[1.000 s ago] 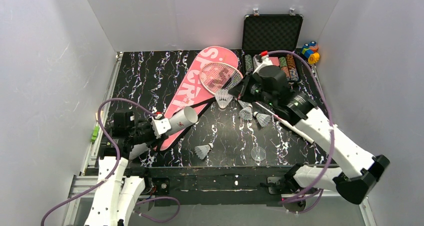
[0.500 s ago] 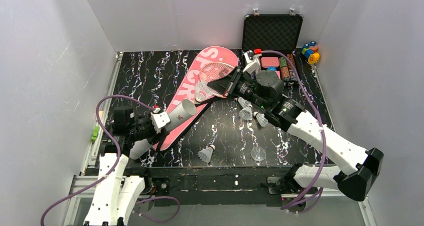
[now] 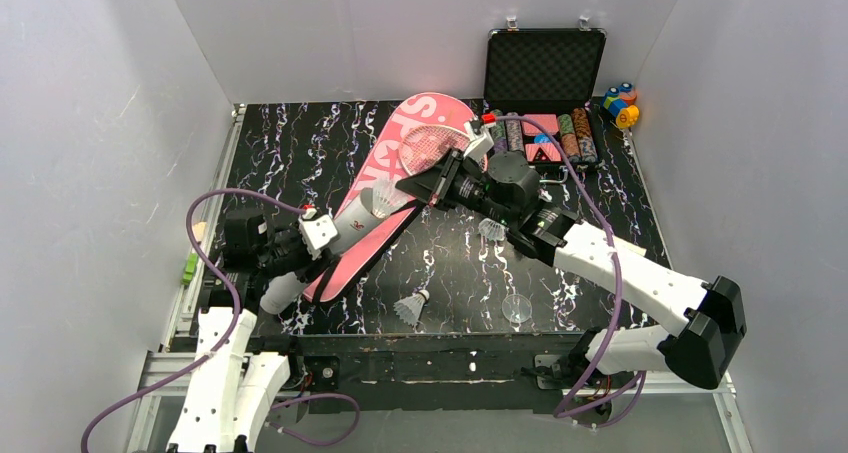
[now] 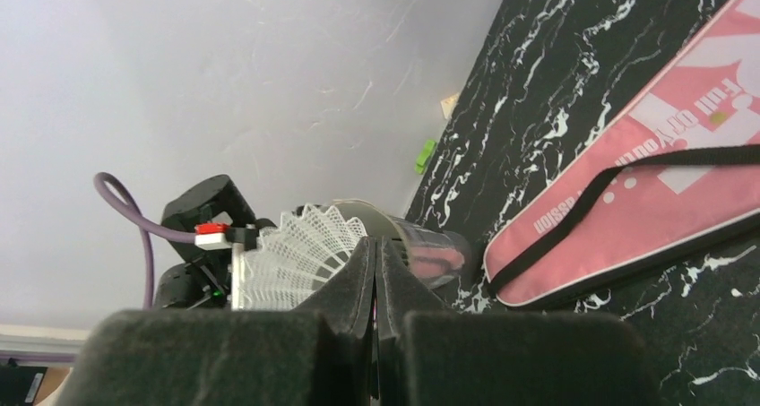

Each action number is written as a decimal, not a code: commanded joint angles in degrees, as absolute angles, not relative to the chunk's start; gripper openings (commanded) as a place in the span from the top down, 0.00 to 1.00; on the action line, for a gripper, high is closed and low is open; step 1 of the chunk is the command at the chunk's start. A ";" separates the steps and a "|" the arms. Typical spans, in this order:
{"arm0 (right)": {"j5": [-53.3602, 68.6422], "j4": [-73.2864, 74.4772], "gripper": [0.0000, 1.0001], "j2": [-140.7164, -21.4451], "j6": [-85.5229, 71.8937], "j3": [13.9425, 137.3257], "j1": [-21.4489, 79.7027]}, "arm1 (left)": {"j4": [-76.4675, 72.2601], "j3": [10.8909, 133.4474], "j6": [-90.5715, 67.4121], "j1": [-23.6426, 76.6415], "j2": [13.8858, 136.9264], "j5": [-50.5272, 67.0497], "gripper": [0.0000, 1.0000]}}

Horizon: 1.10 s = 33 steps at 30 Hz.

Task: Pack up the badminton gear

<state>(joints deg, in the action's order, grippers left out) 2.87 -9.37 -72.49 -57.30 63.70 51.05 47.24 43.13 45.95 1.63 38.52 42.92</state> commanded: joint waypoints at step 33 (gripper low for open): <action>-6.41 13.20 0.15 -61.17 -44.87 57.04 55.02 | 43.57 43.12 43.72 1.71 38.26 42.20 0.76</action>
